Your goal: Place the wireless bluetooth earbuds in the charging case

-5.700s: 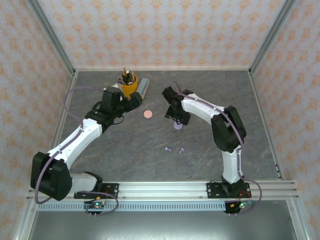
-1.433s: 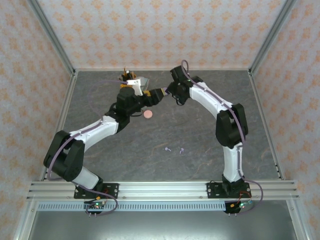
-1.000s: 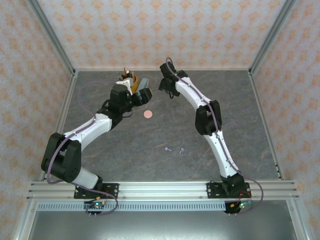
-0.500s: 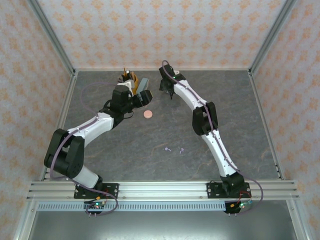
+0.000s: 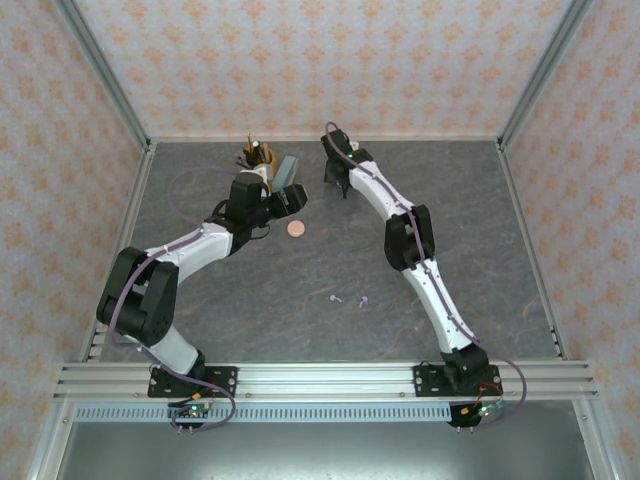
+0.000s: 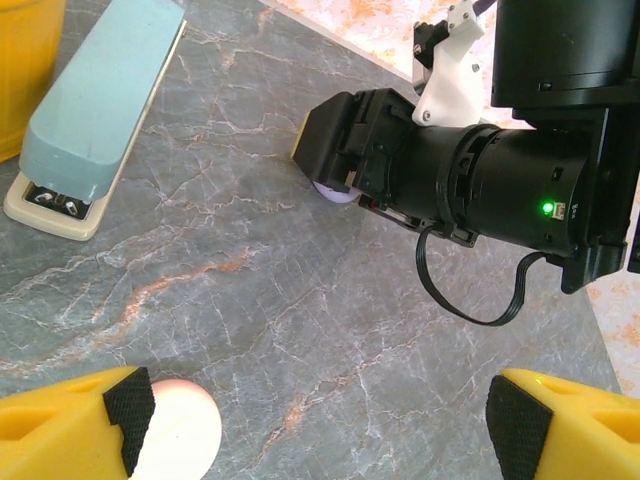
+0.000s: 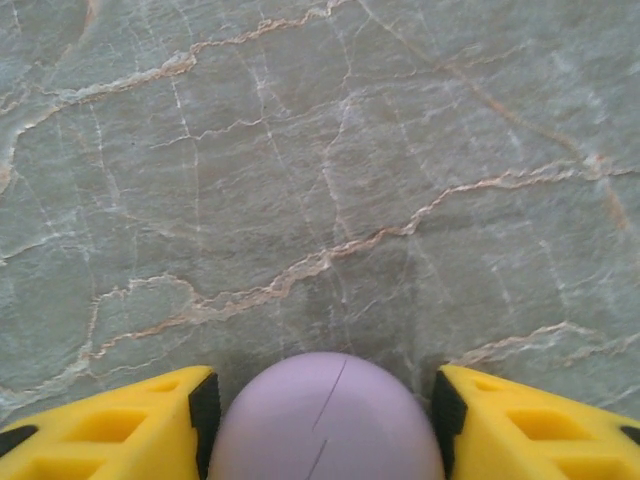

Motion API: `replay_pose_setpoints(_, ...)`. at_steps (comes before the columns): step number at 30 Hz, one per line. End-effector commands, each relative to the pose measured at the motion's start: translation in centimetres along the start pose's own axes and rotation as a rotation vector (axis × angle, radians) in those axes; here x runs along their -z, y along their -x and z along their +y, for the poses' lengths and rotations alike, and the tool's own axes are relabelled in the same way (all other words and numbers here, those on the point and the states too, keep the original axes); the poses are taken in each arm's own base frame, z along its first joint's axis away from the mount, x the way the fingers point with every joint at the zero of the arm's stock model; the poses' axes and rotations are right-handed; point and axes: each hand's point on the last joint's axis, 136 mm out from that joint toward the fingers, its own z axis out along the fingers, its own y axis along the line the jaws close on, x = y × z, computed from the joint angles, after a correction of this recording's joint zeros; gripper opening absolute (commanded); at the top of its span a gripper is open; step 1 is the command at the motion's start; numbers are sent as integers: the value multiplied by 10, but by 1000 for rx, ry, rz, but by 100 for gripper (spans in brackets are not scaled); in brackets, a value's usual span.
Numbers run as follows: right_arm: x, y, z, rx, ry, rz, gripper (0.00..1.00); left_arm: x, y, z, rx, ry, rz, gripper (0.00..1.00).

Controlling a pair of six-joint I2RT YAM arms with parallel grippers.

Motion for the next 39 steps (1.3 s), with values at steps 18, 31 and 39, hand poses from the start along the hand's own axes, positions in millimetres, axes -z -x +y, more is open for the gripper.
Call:
replay_pose_setpoints(18,89,-127,-46,-221,-14,266,40,26,8,-26,-8,-57,-26,89)
replay_pose_setpoints(31,155,-217,-46,-267,-6,327,68,30,-9,-45,-60,-55,10,89)
replay_pose_setpoints(39,194,-201,-57,-106,24,255,72,48,-3,-42,-100,-21,-25,98)
